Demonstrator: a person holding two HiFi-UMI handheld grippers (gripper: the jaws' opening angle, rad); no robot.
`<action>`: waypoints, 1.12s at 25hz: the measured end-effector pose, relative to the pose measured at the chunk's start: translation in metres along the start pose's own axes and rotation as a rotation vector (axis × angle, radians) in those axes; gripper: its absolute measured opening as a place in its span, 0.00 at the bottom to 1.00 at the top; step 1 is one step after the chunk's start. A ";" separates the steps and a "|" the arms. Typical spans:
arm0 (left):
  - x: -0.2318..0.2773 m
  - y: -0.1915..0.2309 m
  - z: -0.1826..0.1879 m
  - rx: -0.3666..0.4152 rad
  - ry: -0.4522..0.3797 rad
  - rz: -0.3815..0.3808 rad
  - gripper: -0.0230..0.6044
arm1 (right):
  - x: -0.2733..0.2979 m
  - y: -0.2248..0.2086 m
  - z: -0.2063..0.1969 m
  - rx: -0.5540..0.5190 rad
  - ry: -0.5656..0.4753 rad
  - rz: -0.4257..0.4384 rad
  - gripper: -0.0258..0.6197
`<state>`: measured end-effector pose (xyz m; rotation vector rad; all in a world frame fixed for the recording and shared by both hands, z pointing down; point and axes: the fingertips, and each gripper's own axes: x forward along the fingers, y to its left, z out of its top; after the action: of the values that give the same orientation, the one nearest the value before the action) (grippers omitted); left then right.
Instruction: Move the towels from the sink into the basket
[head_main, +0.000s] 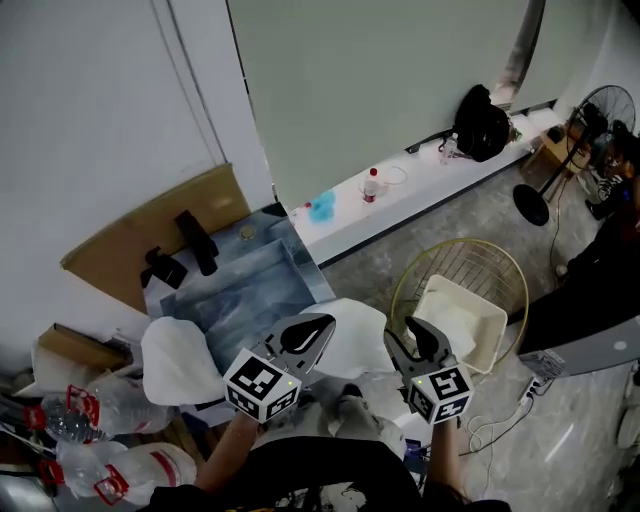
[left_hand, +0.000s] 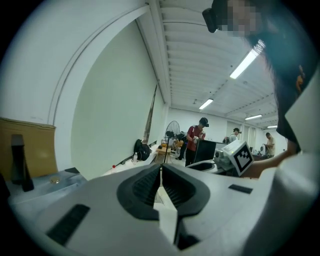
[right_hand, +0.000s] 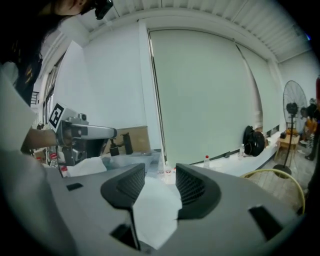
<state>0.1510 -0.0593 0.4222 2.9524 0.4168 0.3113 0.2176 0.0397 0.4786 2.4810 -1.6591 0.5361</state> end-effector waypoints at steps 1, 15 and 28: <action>-0.008 0.003 -0.003 -0.004 0.000 0.002 0.06 | 0.002 0.013 -0.004 -0.001 0.009 0.013 0.34; -0.072 0.018 -0.030 -0.021 0.000 -0.014 0.06 | 0.060 0.109 -0.100 -0.206 0.321 0.081 0.56; -0.089 0.030 -0.035 -0.047 -0.025 0.001 0.06 | 0.081 0.098 -0.134 -0.279 0.482 -0.026 0.50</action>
<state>0.0675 -0.1093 0.4448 2.9078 0.3986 0.2801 0.1247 -0.0320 0.6214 1.9749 -1.3979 0.7655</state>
